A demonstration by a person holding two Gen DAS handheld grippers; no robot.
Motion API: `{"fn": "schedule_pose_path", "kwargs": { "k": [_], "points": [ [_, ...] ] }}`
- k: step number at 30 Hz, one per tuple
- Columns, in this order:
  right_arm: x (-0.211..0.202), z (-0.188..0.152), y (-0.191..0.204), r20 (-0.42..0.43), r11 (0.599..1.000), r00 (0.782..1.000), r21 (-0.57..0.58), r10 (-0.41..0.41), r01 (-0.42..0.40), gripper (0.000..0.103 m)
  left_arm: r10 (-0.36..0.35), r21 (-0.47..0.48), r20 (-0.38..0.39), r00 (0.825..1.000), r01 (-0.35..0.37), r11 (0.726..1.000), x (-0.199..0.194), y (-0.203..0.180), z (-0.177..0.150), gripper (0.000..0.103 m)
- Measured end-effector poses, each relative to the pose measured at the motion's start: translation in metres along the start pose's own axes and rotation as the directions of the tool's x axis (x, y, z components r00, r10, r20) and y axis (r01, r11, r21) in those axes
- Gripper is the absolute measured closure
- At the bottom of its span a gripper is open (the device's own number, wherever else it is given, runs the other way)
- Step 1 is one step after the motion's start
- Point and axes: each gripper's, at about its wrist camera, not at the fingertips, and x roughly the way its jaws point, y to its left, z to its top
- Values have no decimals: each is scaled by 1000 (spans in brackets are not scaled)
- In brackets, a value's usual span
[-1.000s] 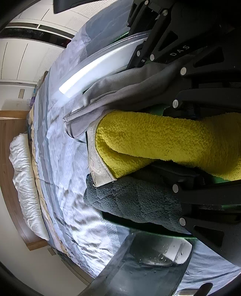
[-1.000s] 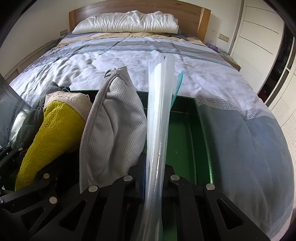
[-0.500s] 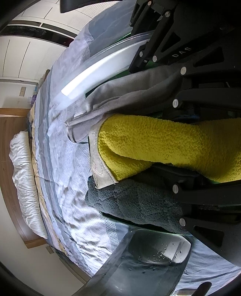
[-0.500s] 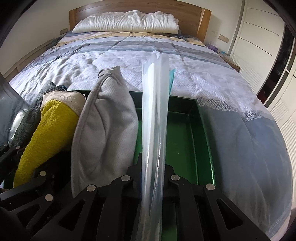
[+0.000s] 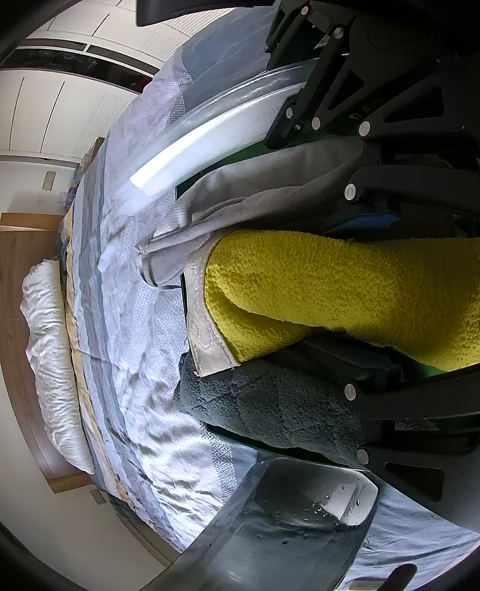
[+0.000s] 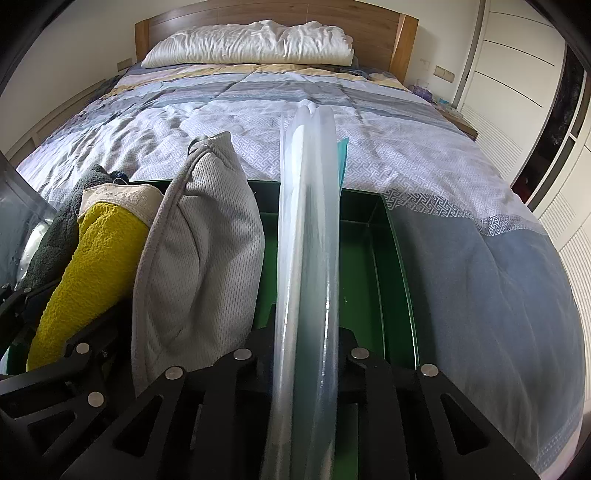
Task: Organize soft objects
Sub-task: 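Lower the yellow towel and plastic sleeve into the green tray beside the grey items, then open the left tool on the yellow towel while the right tool releases the sleeve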
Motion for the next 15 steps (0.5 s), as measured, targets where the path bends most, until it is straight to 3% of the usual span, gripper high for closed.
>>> {"fn": "schedule_pose_path", "kwargs": {
  "k": [8,15],
  "points": [
    [0,-1,1,-1,1000,1000,-1,2,-2,75,3,-2,3,1000,-3,1000,-1,2,-1,56],
    [-2,0,3,10,1000,1000,-10,-6,6,64,-1,-7,1,1000,1,1000,-1,4,-2,56]
  ]
}}
